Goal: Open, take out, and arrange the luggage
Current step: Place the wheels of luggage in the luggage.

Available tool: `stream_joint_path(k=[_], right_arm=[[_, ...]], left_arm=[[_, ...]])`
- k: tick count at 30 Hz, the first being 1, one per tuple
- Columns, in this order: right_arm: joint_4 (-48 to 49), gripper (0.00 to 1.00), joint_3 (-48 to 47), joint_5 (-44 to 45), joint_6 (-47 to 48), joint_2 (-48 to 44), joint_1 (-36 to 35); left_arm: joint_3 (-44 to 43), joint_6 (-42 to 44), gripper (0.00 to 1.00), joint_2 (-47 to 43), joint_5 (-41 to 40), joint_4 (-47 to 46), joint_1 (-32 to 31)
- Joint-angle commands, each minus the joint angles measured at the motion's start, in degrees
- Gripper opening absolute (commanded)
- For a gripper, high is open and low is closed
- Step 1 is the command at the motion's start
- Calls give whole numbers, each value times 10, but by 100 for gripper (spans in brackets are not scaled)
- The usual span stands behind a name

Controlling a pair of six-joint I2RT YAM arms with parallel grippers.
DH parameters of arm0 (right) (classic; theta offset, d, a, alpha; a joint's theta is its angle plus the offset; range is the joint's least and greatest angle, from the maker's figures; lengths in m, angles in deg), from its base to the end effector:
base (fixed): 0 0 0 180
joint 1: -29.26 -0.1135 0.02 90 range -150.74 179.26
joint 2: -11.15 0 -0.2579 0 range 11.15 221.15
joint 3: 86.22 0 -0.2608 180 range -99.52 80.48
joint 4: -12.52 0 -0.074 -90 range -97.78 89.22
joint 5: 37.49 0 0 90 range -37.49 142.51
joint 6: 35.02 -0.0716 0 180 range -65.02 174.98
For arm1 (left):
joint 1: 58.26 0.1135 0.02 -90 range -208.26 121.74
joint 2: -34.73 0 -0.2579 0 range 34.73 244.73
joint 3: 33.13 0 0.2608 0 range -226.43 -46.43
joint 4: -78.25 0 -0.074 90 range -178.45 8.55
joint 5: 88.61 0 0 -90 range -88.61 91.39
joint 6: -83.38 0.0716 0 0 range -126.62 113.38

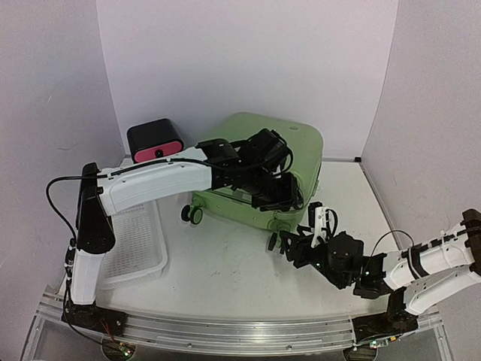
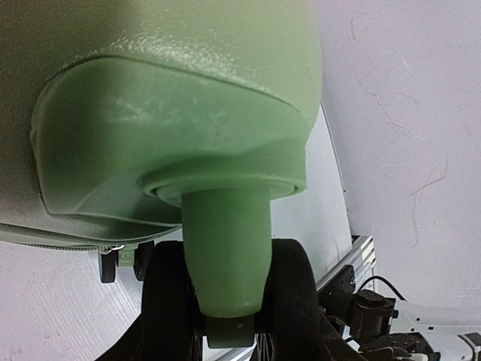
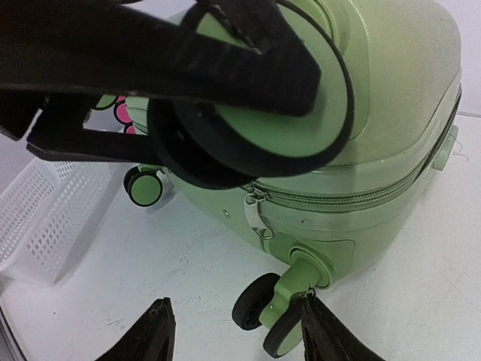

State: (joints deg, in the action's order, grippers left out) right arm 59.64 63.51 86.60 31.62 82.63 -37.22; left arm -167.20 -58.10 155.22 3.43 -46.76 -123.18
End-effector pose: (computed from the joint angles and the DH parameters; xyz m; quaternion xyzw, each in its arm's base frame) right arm 0.1433 0.2287 0.1999 -0.0328 0.6755 0.3623 0.6414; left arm 0.2154 -0.4662 0.3007 0.1139 0.9042 -0.3582 0.2030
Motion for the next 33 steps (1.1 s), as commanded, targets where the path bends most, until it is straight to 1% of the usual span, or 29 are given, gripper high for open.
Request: stream_joint_path(k=[1, 6, 10, 12, 16, 20, 26, 31, 33], right_arm=[[129, 55, 9, 68, 19, 9, -6], [267, 55, 50, 77, 85, 42, -6], [383, 59, 75, 78, 125, 78, -7], [414, 59, 80, 83, 134, 93, -7], [450, 59, 85, 99, 145, 117, -7], [475, 59, 71, 124, 186, 145, -7], [500, 58, 34, 152, 222, 180, 4], [515, 57, 5, 117, 229, 199, 41], [526, 57, -10, 106, 254, 210, 51]], left_arm=[[-115, 3, 0, -66, -4, -282, -2], [-138, -5, 0, -56, -7, -288, -2], [-144, -26, 0, -51, -11, -302, -3], [-144, -40, 0, -52, -13, -317, -3], [-130, -82, 0, -51, -11, -361, -2], [-113, -125, 0, -56, -15, -399, -2], [-135, -146, 0, -43, -14, -436, -3], [-147, -143, 0, -42, -15, -442, -8], [-145, -143, 0, -44, -15, -444, -9]])
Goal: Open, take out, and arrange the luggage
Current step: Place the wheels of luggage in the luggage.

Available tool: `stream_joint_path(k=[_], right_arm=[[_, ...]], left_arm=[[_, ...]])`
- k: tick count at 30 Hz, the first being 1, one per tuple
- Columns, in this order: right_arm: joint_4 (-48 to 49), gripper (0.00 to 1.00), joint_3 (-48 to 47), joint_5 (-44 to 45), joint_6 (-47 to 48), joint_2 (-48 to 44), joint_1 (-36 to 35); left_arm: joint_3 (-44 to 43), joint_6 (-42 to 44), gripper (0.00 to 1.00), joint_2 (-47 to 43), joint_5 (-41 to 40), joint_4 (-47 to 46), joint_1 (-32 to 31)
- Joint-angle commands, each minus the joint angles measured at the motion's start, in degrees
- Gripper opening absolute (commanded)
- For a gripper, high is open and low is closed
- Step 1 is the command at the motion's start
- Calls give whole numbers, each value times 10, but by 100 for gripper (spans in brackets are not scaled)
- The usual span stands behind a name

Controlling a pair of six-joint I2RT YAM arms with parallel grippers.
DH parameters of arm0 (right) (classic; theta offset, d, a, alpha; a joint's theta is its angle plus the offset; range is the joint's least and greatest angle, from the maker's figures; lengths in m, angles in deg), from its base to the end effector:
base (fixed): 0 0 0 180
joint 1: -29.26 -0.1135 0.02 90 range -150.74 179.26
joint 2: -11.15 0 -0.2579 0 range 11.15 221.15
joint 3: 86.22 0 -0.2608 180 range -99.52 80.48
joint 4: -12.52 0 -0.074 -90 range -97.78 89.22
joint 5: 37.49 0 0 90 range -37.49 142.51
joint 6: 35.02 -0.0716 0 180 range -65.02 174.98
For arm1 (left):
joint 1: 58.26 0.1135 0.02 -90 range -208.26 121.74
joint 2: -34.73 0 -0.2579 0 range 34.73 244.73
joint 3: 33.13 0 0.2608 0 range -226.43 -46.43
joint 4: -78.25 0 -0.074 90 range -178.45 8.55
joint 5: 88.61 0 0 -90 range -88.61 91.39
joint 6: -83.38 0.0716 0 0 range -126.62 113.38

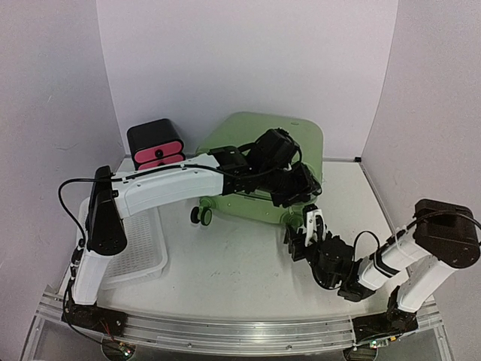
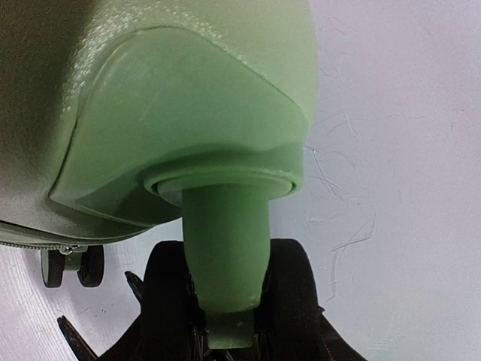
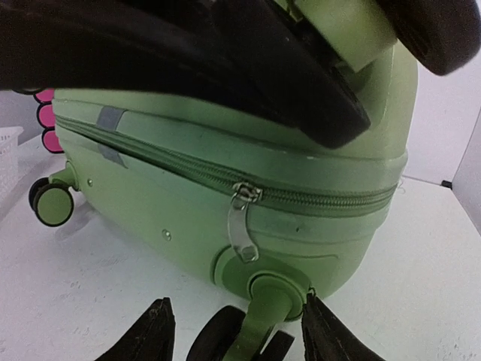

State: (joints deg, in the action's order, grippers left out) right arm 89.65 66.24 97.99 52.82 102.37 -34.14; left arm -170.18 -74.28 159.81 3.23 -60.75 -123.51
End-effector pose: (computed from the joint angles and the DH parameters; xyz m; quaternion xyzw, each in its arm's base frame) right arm 0.1629 0.2113 0.1665 -0.0298 0.6462 0.1907 0.7384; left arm 0.2284 -0.5010 0.3080 -0.0100 0.8616 -0.4705 0.1899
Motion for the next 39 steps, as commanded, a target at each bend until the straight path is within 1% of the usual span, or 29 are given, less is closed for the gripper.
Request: stream_joint_path(k=[1, 3, 5, 8, 11, 16, 21, 25, 29, 33, 36, 39], right_arm=[[235, 57, -45, -12, 53, 21, 23], [257, 57, -57, -15, 74, 41, 28], [283, 56, -66, -14, 88, 68, 36], [304, 52, -86, 12, 91, 90, 39], [376, 47, -94, 34, 100, 119, 39], [396, 47, -143, 62, 124, 161, 38], [397, 47, -157, 56, 135, 164, 50], [397, 47, -178, 38, 207, 172, 55], [397, 46, -196, 53, 261, 177, 61], [397, 43, -194, 58, 272, 159, 66], [397, 43, -193, 62, 285, 147, 67], [397, 43, -178, 44, 283, 124, 66]], left_arm=[[-114, 18, 0, -91, -13, -305, -6], [-113, 18, 0, -94, -13, -308, -7], [-113, 19, 0, -96, -30, -310, -6], [-113, 17, 0, -97, -32, -313, -8], [-112, 17, 0, -97, -33, -315, -7], [-111, 16, 0, -95, -34, -316, -7], [-109, 11, 0, -95, -33, -317, -7], [-117, 16, 0, -96, -36, -317, -8], [-118, 19, 0, -97, -37, -318, -8], [-115, 18, 0, -99, -39, -318, -8], [-115, 20, 0, -100, -40, -318, -8], [-109, 22, 0, -103, -42, -318, -8]])
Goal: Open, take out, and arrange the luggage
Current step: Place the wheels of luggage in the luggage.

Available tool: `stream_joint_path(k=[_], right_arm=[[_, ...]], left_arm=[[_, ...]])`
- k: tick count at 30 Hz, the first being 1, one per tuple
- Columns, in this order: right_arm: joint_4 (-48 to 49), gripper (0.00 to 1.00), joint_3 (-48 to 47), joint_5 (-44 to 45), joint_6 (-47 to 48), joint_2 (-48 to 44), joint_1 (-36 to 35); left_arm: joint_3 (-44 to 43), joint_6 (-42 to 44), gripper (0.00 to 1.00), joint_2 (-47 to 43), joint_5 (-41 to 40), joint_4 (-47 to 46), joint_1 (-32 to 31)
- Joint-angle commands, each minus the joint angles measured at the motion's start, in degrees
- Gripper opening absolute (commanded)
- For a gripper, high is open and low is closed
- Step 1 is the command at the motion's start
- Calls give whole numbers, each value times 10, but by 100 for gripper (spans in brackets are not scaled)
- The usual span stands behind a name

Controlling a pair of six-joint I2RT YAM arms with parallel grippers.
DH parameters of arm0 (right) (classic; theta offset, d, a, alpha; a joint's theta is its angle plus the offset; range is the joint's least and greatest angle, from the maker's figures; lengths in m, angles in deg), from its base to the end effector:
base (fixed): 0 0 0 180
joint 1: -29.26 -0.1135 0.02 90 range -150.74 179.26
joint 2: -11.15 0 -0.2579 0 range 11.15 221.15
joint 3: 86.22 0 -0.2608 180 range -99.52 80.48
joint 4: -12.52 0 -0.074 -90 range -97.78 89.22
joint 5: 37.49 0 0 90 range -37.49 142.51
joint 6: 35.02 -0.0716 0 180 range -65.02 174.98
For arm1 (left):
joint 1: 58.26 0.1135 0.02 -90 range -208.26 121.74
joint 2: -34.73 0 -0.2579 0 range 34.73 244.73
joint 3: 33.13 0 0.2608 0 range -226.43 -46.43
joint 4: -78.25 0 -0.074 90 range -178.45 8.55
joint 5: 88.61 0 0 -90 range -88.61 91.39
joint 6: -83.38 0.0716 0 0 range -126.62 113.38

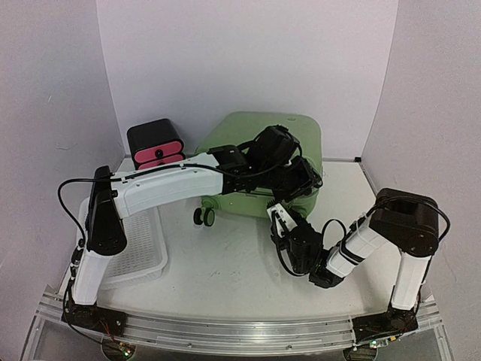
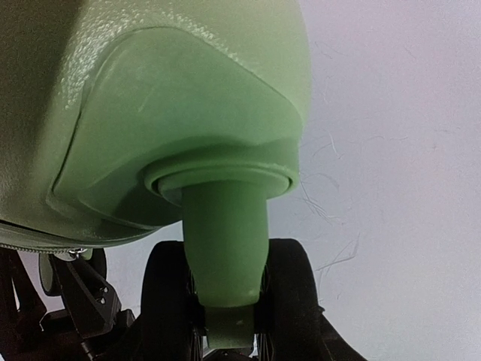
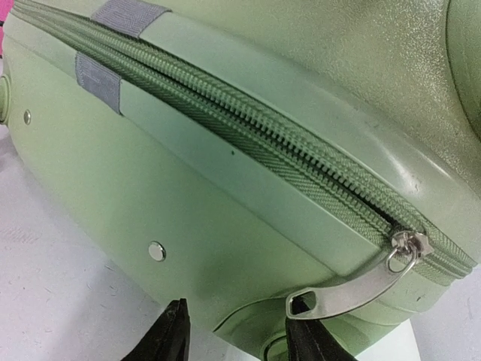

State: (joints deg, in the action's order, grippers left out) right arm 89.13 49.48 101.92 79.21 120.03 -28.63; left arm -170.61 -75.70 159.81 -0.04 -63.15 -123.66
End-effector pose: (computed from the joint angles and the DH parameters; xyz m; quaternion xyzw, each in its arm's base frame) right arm 0.2232 0.2534 0.1471 -0.1304 0.6443 -0.0472 0.7520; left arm 0.2321 -0.5026 0.3163 -0.0338 0.8483 -0.4832 0.2142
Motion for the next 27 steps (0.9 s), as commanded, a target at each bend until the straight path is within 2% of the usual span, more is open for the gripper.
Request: stream_joint_path(k=[1, 9, 16, 21, 27], right_arm=[[403, 44, -5, -2, 18, -61, 10], [397, 54, 49, -47, -7, -97, -21], [394, 63, 34, -41, -11, -82, -27], [401, 50, -15, 21, 37, -55, -26], [402, 47, -37, 50, 42, -48, -15]], left_arm=[[-105, 36, 0, -103, -10, -294, -7], [-107, 37, 0, -100, -10, -294, -7], [-104, 30, 0, -98, -8, -295, -7], [-102, 22, 0, -97, -4, -296, -8], [-101, 23, 0, -100, -3, -296, -11]])
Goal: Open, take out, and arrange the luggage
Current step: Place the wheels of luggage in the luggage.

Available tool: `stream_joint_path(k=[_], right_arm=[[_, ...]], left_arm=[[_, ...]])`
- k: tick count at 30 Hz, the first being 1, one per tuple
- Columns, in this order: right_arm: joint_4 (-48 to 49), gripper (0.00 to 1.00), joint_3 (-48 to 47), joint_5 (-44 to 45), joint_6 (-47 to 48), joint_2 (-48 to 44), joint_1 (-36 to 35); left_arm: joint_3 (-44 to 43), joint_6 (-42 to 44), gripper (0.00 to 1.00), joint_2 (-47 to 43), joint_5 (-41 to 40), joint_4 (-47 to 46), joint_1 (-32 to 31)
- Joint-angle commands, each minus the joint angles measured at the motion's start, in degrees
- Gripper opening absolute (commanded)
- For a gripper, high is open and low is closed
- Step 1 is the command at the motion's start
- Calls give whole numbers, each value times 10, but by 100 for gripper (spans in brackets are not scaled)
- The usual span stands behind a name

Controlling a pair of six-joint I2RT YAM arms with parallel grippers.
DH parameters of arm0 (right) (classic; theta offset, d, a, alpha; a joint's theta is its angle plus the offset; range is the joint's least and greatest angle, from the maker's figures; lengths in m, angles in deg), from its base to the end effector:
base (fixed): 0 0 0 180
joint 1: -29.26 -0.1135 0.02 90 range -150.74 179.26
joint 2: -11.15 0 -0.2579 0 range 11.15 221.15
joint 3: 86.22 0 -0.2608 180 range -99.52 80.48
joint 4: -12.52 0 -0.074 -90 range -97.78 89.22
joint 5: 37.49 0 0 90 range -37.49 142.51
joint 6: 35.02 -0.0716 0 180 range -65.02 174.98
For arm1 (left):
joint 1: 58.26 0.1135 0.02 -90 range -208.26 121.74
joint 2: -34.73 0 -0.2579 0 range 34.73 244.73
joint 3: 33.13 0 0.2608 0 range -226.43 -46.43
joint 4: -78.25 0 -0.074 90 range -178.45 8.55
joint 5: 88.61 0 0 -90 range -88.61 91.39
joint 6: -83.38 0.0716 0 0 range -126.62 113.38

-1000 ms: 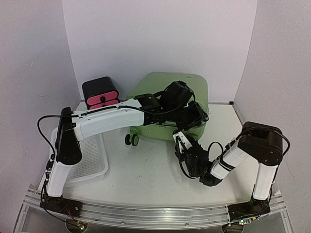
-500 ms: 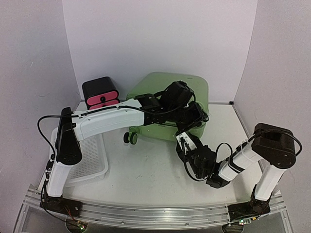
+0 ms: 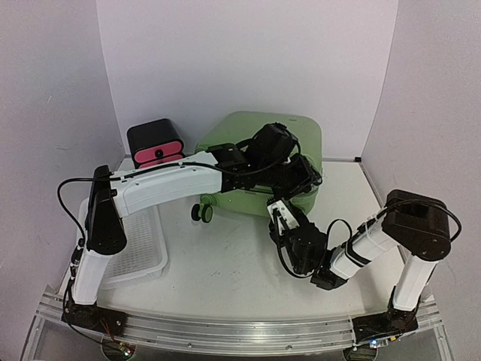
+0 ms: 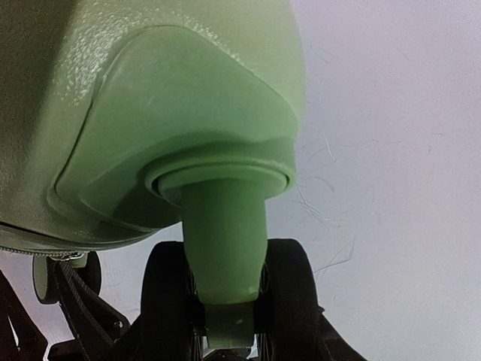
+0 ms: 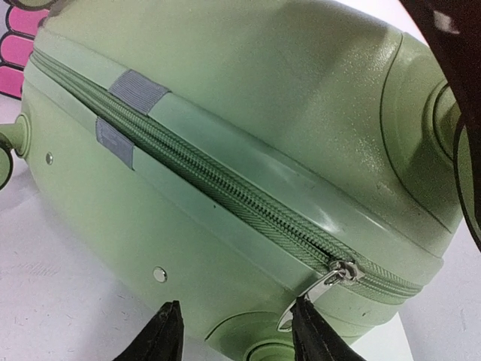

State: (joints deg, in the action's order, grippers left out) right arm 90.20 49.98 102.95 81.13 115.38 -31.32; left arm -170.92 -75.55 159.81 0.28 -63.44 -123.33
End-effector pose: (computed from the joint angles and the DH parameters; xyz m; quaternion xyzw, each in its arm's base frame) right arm 0.2084 0.2571 0.1721 -0.1190 0.6256 -0.0258 0.7706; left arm 0.2347 -0.5017 0.3190 -0.0337 0.8455 -0.4873 0.2157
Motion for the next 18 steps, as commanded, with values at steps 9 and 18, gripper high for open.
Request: stream_joint_path(k=[9, 18], right_arm=[[392, 3, -46, 37, 66, -13, 19], [391, 0, 66, 7, 69, -85, 24]], left_arm=[[-83, 21, 0, -110, -6, -299, -15], [-48, 73, 0, -149, -28, -300, -14]])
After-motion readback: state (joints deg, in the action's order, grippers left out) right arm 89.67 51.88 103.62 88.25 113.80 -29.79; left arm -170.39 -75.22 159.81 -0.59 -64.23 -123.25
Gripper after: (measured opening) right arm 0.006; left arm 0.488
